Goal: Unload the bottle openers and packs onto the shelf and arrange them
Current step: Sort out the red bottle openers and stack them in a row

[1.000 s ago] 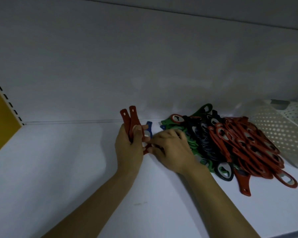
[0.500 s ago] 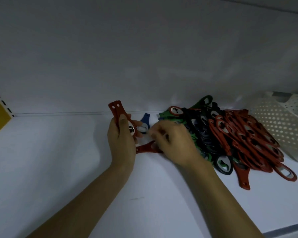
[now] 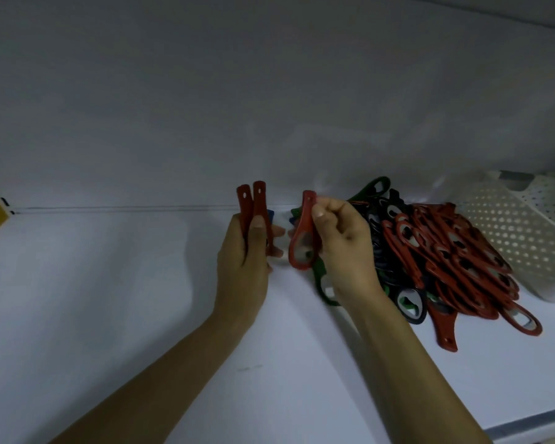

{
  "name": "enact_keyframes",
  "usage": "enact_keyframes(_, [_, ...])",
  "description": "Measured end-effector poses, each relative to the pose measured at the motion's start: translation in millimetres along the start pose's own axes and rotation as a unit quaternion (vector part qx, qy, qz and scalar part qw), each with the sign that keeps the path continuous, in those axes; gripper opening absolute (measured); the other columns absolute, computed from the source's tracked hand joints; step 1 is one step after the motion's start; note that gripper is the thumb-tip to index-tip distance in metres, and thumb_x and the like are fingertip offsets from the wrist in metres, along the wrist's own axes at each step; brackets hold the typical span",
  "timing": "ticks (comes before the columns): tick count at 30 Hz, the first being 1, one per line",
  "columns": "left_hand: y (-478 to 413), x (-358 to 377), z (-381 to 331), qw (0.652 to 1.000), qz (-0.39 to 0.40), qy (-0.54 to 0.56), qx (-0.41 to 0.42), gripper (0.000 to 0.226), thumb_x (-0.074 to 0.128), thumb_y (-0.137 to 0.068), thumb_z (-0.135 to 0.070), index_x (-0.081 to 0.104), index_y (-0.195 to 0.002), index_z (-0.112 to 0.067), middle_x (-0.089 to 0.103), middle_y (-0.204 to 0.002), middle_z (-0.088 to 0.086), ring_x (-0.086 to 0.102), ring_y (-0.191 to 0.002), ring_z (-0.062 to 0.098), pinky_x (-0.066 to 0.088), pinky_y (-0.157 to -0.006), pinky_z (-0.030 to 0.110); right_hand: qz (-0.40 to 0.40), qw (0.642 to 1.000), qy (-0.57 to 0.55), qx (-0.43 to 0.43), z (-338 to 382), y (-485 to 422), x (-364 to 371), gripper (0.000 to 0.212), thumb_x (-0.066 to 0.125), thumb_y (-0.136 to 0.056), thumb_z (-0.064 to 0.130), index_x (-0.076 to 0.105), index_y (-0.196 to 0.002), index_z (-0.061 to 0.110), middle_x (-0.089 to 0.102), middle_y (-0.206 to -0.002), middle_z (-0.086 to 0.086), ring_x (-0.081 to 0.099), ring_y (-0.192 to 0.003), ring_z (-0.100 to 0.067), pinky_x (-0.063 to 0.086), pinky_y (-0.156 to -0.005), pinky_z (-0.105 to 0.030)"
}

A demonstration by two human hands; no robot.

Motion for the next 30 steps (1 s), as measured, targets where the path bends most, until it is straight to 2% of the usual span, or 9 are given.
enact_keyframes(3, [-1.9,0.6,0.4,0.997,0.064,-0.027,-0.024,0.028,0.056,-0.08,-0.048,0.057,-0.097,-0.026,0.068,-0.076,-0.013,0.066,-0.067,0.003,0.047,-0.051,0.015,0.056,0.993,-0.088,0.047,2.6,6.0,9.8,0.016,0.047,-0.097,0.005,0.059,-0.103,-0.003,0.064,-0.084,-0.022,0.064,-0.07,-0.022,0.058,-0.066,-0.033])
enact_keyframes(5, [-3.7,-1.3,-0.8,0.996,0.078,-0.03,-0.029,0.034,0.064,-0.071,-0.047,0.058,-0.099,-0.029,0.069,-0.08,-0.013,0.068,-0.071,0.007,0.048,-0.051,0.015,0.029,0.997,-0.073,0.026,1.5,9.0,15.3,0.01,0.05,-0.095,0.002,0.059,-0.096,0.0,0.063,-0.076,-0.015,0.062,-0.066,-0.019,0.057,-0.063,-0.031])
enact_keyframes(8, [-4.2,-3.0,2.0,0.992,0.117,-0.033,-0.028,0.035,0.071,-0.071,-0.039,0.057,-0.103,-0.038,0.07,-0.092,-0.017,0.068,-0.083,0.005,0.052,-0.061,0.017,-0.022,0.995,-0.094,0.004,-2.4,7.3,16.1,0.016,0.053,-0.092,-0.006,0.056,-0.092,0.01,0.062,-0.076,0.0,0.061,-0.072,-0.01,0.054,-0.071,-0.025])
enact_keyframes(12, [-3.4,-2.7,10.0,0.989,0.108,-0.098,-0.018,0.033,0.068,-0.084,-0.013,0.057,-0.095,-0.042,0.068,-0.089,-0.014,0.065,-0.085,0.001,0.049,-0.073,0.016,0.004,0.975,-0.214,0.067,-5.9,4.2,16.4,0.032,0.043,-0.087,-0.021,0.057,-0.091,0.008,0.06,-0.084,-0.006,0.06,-0.081,-0.013,0.051,-0.083,-0.025])
enact_keyframes(18, [-7.6,-3.9,8.6,0.994,0.071,0.018,-0.08,0.018,0.047,-0.097,-0.013,0.056,-0.11,-0.021,0.068,-0.084,-0.007,0.068,-0.078,0.011,0.053,-0.063,0.019,-0.013,0.993,0.102,-0.065,-4.0,-14.0,12.8,0.023,0.044,-0.094,-0.002,0.057,-0.096,0.017,0.064,-0.095,-0.005,0.061,-0.082,-0.01,0.051,-0.071,-0.02])
enact_keyframes(20, [-8.0,-5.3,4.6,0.993,0.056,0.041,-0.096,0.014,0.046,-0.098,-0.02,0.055,-0.106,-0.026,0.067,-0.085,-0.001,0.068,-0.069,0.016,0.053,-0.056,0.021,-0.028,0.935,0.336,-0.111,0.8,-44.1,1.0,0.02,0.042,-0.097,0.008,0.056,-0.111,0.012,0.065,-0.101,-0.009,0.061,-0.086,-0.02,0.052,-0.073,-0.032])
enact_keyframes(24, [-10.0,-7.2,4.3,0.996,0.031,-0.006,-0.081,0.01,0.049,-0.096,-0.025,0.057,-0.101,-0.029,0.068,-0.081,-0.002,0.058,-0.053,0.009,0.042,-0.041,0.018,0.058,0.72,0.692,0.002,-2.6,-95.5,-10.2,0.032,0.043,-0.096,0.03,0.054,-0.116,0.007,0.059,-0.118,-0.015,0.051,-0.111,-0.034,0.036,-0.097,-0.04])
enact_keyframes(26, [-10.4,-7.1,5.5,0.996,0.026,-0.009,-0.082,0.01,0.049,-0.096,-0.023,0.058,-0.102,-0.023,0.068,-0.081,0.001,0.056,-0.049,0.007,0.039,-0.041,0.014,0.1,0.692,0.713,0.054,-7.8,-104.0,-6.8,0.033,0.042,-0.096,0.035,0.057,-0.11,0.01,0.06,-0.118,-0.012,0.051,-0.111,-0.032,0.032,-0.101,-0.043])
enact_keyframes(30, [-9.9,-7.0,6.1,0.995,0.028,-0.01,-0.096,0.009,0.05,-0.096,-0.018,0.058,-0.1,-0.018,0.069,-0.078,0.002,0.054,-0.045,0.009,0.039,-0.04,0.013,0.135,0.71,0.688,0.06,-8.1,-112.7,-5.8,0.034,0.053,-0.093,0.039,0.058,-0.116,0.014,0.059,-0.119,-0.009,0.052,-0.114,-0.033,0.034,-0.101,-0.044])
Point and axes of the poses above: each hand's wrist, its own y-axis away from the middle knuckle, its own x-axis out of the palm, z = x × y, the point moved 1 cm from there along -y, towards the middle knuckle
